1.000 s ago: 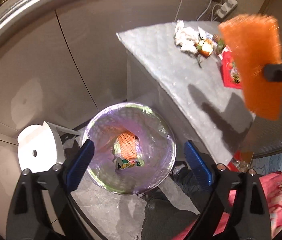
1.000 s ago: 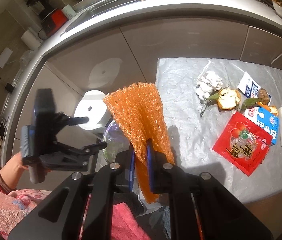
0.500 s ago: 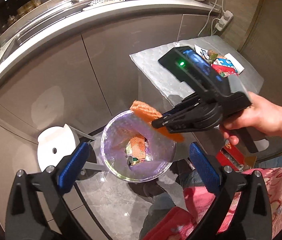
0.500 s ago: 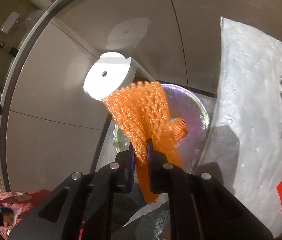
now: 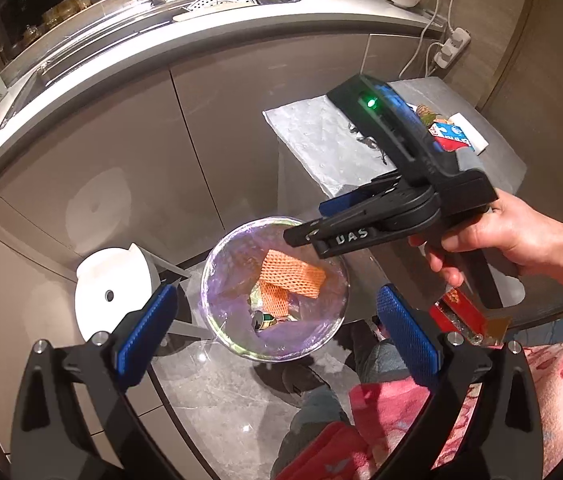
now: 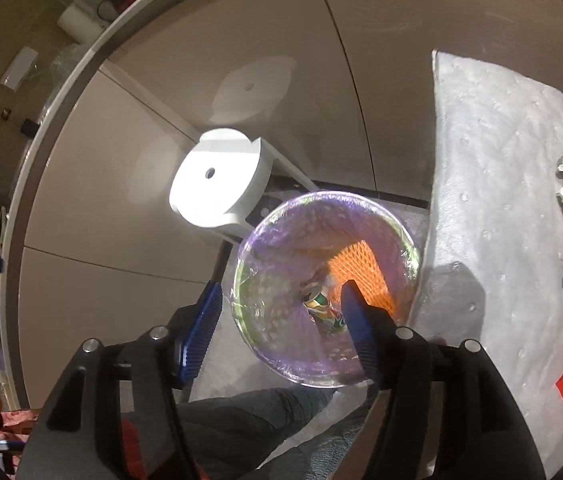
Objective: Collect trash
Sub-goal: 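Carry the foam net over the bin and open the right tool, then grasp the red snack packet with the left tool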
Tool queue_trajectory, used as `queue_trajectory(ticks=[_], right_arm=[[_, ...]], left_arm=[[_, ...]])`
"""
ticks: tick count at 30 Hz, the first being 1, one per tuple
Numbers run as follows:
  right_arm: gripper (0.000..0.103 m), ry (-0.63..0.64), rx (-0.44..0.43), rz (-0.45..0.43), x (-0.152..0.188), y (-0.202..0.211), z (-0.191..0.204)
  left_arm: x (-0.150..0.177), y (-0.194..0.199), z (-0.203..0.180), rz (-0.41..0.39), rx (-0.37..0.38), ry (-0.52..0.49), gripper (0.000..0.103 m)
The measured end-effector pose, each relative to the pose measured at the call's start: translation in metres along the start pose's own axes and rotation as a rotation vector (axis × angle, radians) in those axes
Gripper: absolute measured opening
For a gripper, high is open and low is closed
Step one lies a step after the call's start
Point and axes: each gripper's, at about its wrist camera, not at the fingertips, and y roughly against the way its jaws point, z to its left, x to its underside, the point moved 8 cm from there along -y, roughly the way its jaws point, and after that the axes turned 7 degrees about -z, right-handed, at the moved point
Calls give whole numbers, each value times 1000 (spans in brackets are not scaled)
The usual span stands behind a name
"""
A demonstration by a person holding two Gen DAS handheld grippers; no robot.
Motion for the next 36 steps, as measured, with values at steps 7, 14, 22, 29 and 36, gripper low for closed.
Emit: queue_trajectory(ticks=[7, 14, 22, 29, 36], right_arm=[[73, -162, 59, -250, -20, 117, -59], [79, -315, 262, -415, 18, 236, -156], [79, -464, 374, -430, 82, 292, -237], [79, -514, 426, -431, 112, 324, -270], [79, -536, 457, -394, 124, 334, -289]], left_arm=[[-24, -6, -29, -15, 44, -54, 95], [-51, -43, -110, -3, 186, -172, 95], [-81, -116, -210, 38, 305, -261, 95], [-102, -182, -244, 79, 371, -310, 95], [-100, -230, -258, 126, 412, -329, 95]])
